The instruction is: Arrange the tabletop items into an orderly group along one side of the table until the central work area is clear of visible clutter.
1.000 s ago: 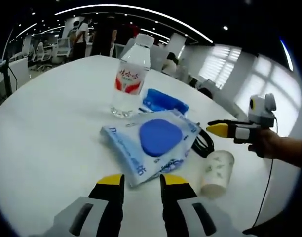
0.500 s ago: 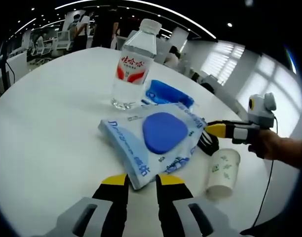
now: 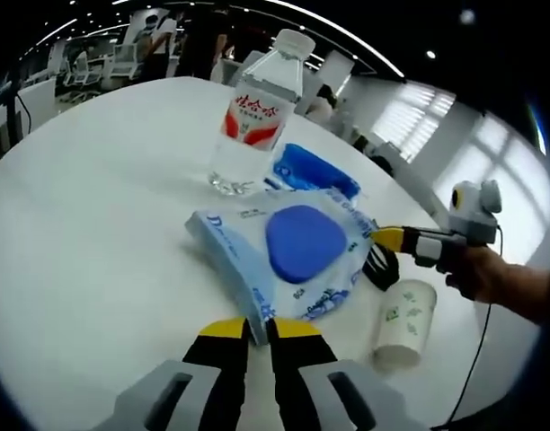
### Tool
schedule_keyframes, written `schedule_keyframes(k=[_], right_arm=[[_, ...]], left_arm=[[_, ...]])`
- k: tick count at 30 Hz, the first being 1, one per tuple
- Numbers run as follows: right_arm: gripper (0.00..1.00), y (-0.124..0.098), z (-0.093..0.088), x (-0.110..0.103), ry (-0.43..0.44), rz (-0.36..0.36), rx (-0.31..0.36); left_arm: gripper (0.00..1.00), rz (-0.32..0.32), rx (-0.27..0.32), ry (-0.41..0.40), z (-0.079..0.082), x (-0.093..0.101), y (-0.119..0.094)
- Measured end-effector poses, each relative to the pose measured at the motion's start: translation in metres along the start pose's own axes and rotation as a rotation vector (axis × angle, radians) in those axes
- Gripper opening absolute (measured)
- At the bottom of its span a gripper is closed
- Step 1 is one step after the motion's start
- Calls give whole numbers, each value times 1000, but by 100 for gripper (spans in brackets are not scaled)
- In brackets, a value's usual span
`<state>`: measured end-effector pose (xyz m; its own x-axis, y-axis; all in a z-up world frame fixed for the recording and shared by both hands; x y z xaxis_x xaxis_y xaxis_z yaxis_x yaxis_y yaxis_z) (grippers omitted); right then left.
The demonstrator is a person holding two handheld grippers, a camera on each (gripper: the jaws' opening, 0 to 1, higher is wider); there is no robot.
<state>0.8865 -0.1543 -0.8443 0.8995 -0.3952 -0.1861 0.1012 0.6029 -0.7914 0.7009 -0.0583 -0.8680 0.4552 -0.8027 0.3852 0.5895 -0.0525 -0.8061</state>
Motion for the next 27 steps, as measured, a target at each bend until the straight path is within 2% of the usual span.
schedule_keyframes(k=[4, 14, 19, 27], right_arm=[[0, 1, -1, -5, -25, 10, -5], [0, -12, 1, -5, -57, -6, 27], [0, -26, 3, 1, -45, -27, 60], [0, -53, -2, 14, 1, -68, 105]], left_arm=[[0, -5, 8, 9, 1, 3, -1], [0, -28, 29, 41, 7, 12, -8], [0, -52, 45, 55, 12, 24, -15], [0, -85, 55, 135, 30, 46, -17]])
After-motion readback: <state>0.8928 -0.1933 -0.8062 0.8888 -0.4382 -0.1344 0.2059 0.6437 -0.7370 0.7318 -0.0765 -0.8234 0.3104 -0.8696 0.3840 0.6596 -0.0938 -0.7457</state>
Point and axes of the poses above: the point that each gripper's makers call its tool centre point, and the gripper's own axes: y roughly forward along the fingers, x roughly to its right, z roughly out of its top, the point moved 1 cm from there along -y, roughly backward along the fingers, and after that the axes turned 12 degrees about -x, right-handed, at the moved point
